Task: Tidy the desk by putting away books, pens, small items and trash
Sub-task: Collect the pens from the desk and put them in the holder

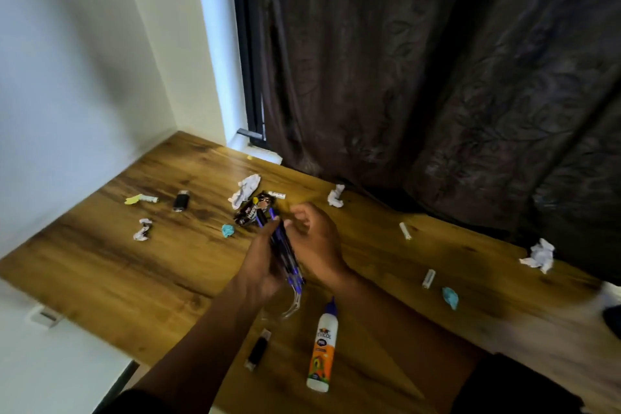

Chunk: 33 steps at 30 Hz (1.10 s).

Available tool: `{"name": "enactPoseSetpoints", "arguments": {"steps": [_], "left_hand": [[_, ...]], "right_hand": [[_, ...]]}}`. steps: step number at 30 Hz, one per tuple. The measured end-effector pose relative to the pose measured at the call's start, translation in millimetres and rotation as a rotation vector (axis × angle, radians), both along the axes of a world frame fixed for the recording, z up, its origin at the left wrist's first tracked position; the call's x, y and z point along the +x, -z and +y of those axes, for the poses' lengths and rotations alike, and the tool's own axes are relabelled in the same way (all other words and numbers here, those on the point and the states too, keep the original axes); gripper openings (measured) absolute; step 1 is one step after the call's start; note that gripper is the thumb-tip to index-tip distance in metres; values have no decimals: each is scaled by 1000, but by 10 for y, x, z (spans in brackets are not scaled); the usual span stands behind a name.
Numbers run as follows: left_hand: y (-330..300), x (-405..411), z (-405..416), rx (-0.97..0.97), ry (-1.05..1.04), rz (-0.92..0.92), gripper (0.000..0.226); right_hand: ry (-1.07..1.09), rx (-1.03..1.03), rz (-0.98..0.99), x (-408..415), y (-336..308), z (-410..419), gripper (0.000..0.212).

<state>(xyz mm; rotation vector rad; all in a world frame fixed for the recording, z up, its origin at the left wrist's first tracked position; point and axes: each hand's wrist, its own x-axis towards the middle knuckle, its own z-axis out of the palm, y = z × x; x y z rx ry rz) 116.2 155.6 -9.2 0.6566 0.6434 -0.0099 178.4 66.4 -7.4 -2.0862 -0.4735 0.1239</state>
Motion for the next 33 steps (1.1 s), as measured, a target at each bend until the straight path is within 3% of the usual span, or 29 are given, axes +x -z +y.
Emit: {"name": "enactPoseSetpoints", "arguments": {"steps": [6, 9, 12, 15, 20, 28, 33], "left_hand": [[-61, 110, -636, 93, 39, 46, 36], [-77, 182, -953, 108, 59, 48, 21], [-75, 258, -1293, 131, 61, 41, 25], [-87, 286, -1594, 120, 59, 33, 26], [-118, 280, -2043, 63, 47, -5, 28], [-139, 233, -2518, 186, 69, -10, 24], [-230, 226, -2720, 294, 62, -78, 7]], "right_hand": [[245, 174, 469, -278, 208, -646, 49], [402, 354, 686, -324, 163, -852, 43], [507, 508, 860, -265, 74, -1133, 27], [567, 569, 983, -228, 85, -1462, 29], [619, 648, 1108, -203, 181, -1862, 38], [632, 771, 1188, -121, 165, -2248, 43], [572, 930, 1153, -14, 120, -2256, 40]]}}
